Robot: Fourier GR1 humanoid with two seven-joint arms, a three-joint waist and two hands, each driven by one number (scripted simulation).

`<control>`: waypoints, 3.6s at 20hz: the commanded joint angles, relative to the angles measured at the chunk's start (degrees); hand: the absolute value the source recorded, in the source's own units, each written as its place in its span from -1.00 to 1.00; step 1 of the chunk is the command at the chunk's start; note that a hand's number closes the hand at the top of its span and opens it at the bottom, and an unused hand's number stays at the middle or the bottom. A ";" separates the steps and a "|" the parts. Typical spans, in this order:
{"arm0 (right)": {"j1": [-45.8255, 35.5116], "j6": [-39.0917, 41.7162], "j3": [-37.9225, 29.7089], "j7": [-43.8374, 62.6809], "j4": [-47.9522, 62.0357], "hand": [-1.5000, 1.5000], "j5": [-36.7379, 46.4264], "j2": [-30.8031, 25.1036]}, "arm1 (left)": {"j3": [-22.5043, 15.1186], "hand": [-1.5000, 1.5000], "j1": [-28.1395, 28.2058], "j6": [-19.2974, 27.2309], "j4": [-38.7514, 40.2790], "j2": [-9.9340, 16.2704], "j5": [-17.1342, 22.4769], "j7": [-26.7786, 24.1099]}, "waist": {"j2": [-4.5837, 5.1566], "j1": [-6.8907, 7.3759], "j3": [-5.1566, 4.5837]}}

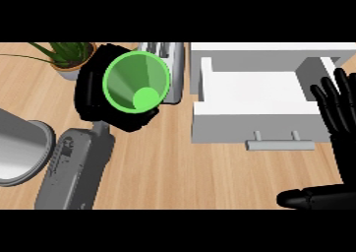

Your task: Pick up the cup, place it into the drawer and close the drawer

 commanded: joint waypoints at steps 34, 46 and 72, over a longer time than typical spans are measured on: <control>-4.52 1.20 0.09 -2.27 5.19 -1.00 0.52 -0.30 | -18.15 1.00 -40.07 21.84 49.48 -0.13 14.32 -4.93 | 0.90 -3.29 0.03; -2.92 3.06 0.37 -1.62 3.18 -1.00 -1.64 -0.81 | -26.55 1.00 -44.93 20.80 59.10 -0.13 18.46 -5.44 | 1.29 -5.19 0.08; 0.85 8.98 -4.31 -0.97 0.93 1.00 -11.85 -3.85 | -26.38 -1.00 -41.60 20.46 47.03 1.26 29.64 -9.82 | -0.11 -0.32 -0.01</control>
